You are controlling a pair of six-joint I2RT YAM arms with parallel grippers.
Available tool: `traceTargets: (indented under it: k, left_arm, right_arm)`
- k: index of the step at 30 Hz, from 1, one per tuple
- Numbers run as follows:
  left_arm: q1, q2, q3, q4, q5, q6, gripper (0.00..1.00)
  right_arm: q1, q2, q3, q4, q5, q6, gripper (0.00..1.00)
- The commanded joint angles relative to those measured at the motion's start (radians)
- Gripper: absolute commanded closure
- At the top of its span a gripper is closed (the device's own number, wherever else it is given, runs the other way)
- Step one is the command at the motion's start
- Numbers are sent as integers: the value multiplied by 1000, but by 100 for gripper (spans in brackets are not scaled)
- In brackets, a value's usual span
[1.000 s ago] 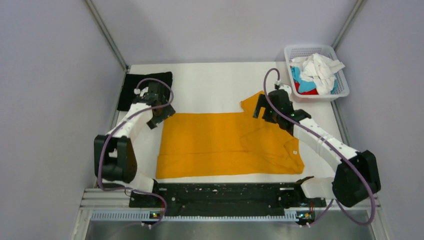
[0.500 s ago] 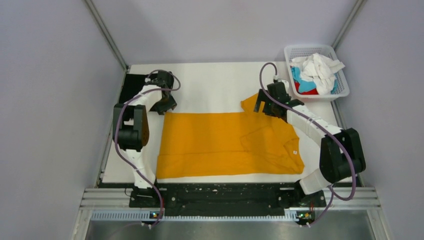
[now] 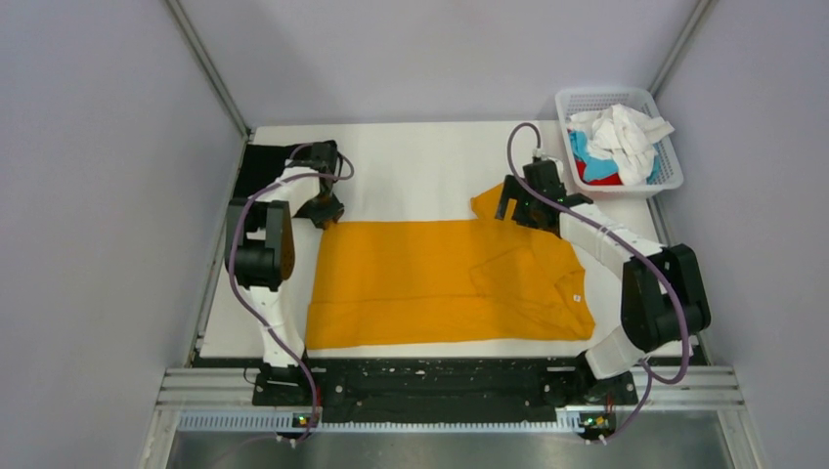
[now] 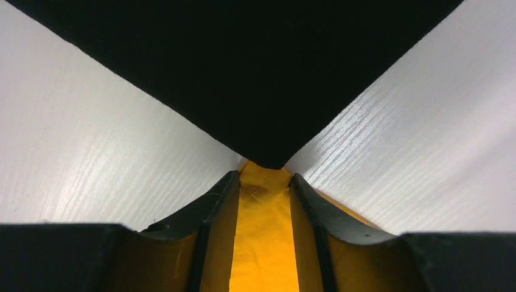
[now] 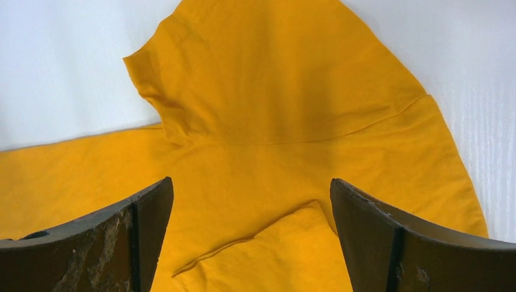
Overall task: Fold and stack the t-shirts
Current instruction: Grab the side of the flattened tshirt furthest away from the robot with both arms
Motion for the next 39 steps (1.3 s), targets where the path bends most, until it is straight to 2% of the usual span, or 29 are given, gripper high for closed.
traceTargets:
  k: [1, 2, 8, 11, 15, 25, 28, 32, 35, 39]
  left_arm:
    - [-1, 36, 11, -39, -24, -19, 60]
    - [-2, 36, 14, -40, -22, -19, 62]
    - [-2, 53, 44, -73, -11, -14, 89]
    - [-2, 57, 60, -113, -19, -15, 91]
    - [-2, 48, 71, -136, -32, -13, 100]
    - [-7, 33, 115, -157, -6, -3, 100]
    - [-8, 29, 117, -162, -8, -3, 100]
    - [-8, 16, 113, -164, -12, -6, 100]
    - [-10, 3, 106, -163, -14, -11, 100]
    - [-16, -18, 89, -159, -19, -14, 100]
  right_arm:
    - [-10, 21, 30, 50, -21, -13, 2]
    - [-11, 28, 37, 55, -22, -19, 3]
    - [-10, 139, 159, 80, -11, -84, 7]
    - [-10, 227, 251, 104, 20, -136, 10]
    - [-10, 377, 404, 129, 71, -204, 14]
    - [-10, 732, 789, 1, 170, -253, 33]
    - [-11, 753, 795, -38, 163, -237, 42]
    - [-10, 710, 701, -44, 191, -212, 46]
    - [-11, 667, 628, -48, 216, -187, 55]
    - [-11, 600, 536, -28, 253, -139, 60]
